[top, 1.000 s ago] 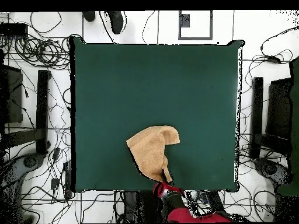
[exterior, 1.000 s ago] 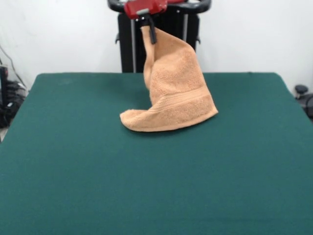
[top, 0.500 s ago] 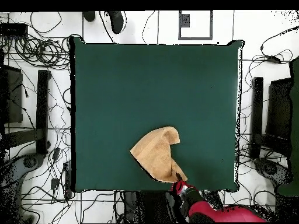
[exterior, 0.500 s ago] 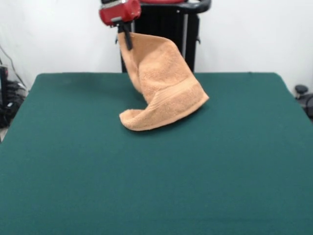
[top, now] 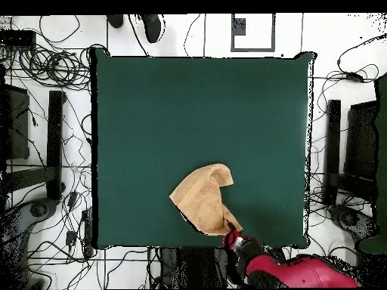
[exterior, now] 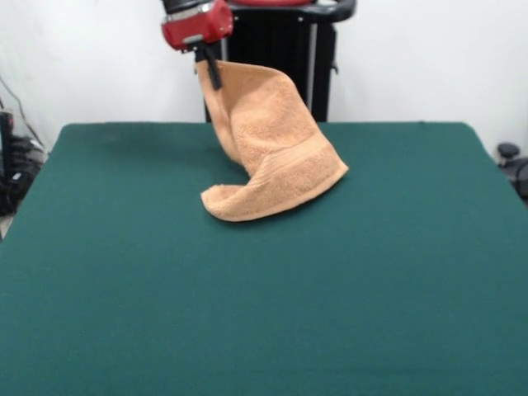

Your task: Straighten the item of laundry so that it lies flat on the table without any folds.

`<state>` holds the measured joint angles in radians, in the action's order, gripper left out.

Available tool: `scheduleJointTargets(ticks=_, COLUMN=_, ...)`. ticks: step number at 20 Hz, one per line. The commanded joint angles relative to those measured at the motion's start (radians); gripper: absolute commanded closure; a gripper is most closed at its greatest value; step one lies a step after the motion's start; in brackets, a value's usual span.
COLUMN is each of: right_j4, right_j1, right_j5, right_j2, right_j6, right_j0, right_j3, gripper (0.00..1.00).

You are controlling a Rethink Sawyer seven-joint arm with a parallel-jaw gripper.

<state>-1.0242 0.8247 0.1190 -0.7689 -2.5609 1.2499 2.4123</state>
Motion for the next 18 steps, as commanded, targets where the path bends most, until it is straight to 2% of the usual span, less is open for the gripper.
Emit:
scheduleJointTargets(ticks=1, right_j4=-0.104, right_j1=-0.007, right_j5=0.001, right_j2=-0.125, right_j6=0.161, right_j0=-0.073, right_j3=-0.063, gripper=1.0)
scheduleJointTargets(ticks=18, right_j4=-0.119, right_j1=-0.006, right_j5=0.006, right_j2=-0.149, right_j6=0.126, right_j0=-0.064, right_j3=-0.055, gripper=1.0)
